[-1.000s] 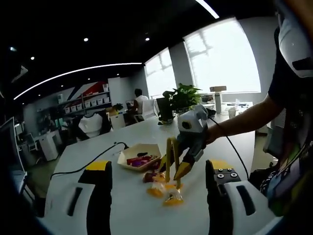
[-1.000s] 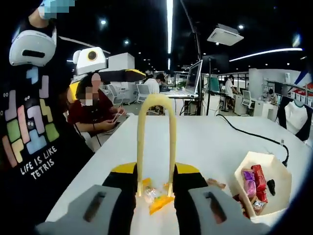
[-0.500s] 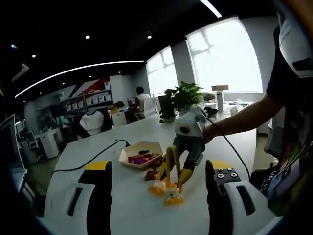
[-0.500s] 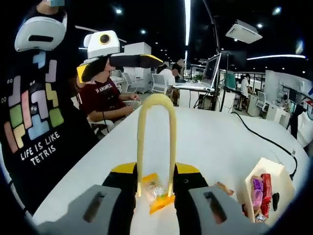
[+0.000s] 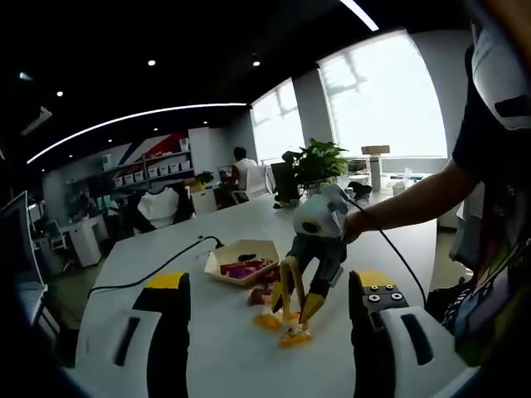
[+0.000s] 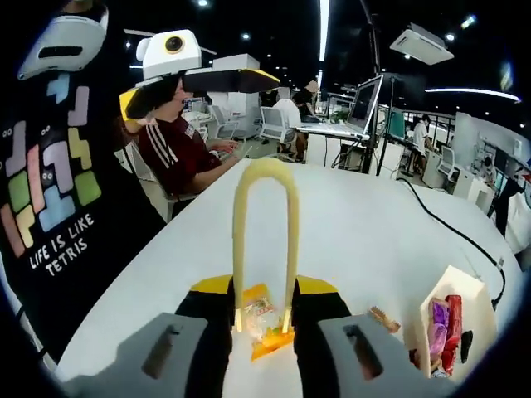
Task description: Place the target food into the container with the food tongs after gripping and lifting it, then release it inside without dropping or visibly crushing the food.
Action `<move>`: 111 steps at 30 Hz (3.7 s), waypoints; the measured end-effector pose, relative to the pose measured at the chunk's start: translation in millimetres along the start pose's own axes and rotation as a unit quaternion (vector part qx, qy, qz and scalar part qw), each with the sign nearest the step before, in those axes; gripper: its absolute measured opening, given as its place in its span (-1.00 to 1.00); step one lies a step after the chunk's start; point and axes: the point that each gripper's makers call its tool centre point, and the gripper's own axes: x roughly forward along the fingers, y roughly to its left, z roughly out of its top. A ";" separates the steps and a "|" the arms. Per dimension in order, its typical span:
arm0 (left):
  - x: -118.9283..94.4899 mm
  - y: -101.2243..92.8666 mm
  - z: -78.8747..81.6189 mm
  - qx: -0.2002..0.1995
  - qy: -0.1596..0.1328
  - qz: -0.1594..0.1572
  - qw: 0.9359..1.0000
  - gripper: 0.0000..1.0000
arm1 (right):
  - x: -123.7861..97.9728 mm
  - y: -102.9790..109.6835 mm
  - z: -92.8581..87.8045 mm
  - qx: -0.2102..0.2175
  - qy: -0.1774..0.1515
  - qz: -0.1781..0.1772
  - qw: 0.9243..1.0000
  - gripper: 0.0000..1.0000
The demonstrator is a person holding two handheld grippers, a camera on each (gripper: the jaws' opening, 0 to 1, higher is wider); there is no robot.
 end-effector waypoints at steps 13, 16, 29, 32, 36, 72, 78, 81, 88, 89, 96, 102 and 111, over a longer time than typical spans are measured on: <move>-0.6 -1.5 2.7 0.001 -0.007 0.000 1.000 0.66 | -7.1 -16.9 -4.5 0.118 -0.022 -0.122 0.985 -0.72; -0.5 -3.5 1.4 0.003 -0.004 -0.003 1.000 0.66 | -10.9 -15.6 -5.5 0.118 -0.033 -0.130 0.984 -0.73; 0.6 -4.1 5.3 0.006 -0.008 -0.004 1.000 0.66 | -55.3 -31.7 12.7 0.135 -0.096 -0.194 0.967 -0.73; 1.4 -5.6 4.5 0.006 -0.008 -0.007 1.000 0.66 | -72.7 -47.8 15.3 0.144 -0.112 -0.228 0.956 -0.73; 2.4 -7.7 4.3 0.008 -0.006 -0.010 1.000 0.66 | -93.7 -63.2 22.5 0.137 -0.126 -0.258 0.948 -0.73; 8.3 -7.2 8.1 0.007 -0.007 -0.020 1.000 0.65 | -180.0 -190.5 0.9 0.129 -0.085 -0.397 0.905 -0.70; 8.6 -6.8 6.4 0.001 -0.006 -0.018 1.000 0.63 | -170.2 -202.6 -24.2 0.140 -0.046 -0.394 0.907 -0.69; 8.2 -6.8 5.4 0.001 -0.005 -0.017 1.000 0.63 | -170.1 -208.6 -39.0 0.156 -0.031 -0.400 0.903 -0.70; 7.1 -3.9 4.0 -0.001 -0.003 -0.013 1.000 0.63 | -174.8 -218.1 -55.1 0.175 -0.027 -0.413 0.893 -0.70; 7.6 -3.9 3.7 0.000 -0.002 -0.013 1.000 0.63 | -173.8 -218.5 -57.0 0.173 -0.019 -0.413 0.894 -0.70; 7.7 -5.4 6.8 -0.001 -0.007 -0.014 1.000 0.63 | -173.2 -219.1 -59.7 0.184 -0.019 -0.419 0.889 -0.65; 6.0 -5.3 6.6 -0.001 -0.007 -0.011 1.000 0.63 | -176.5 -213.7 -53.4 0.199 -0.044 -0.423 0.883 -0.62; 7.0 -9.8 5.1 0.002 -0.005 -0.017 1.000 0.63 | -168.0 -190.0 -32.4 0.192 -0.044 -0.411 0.890 -0.60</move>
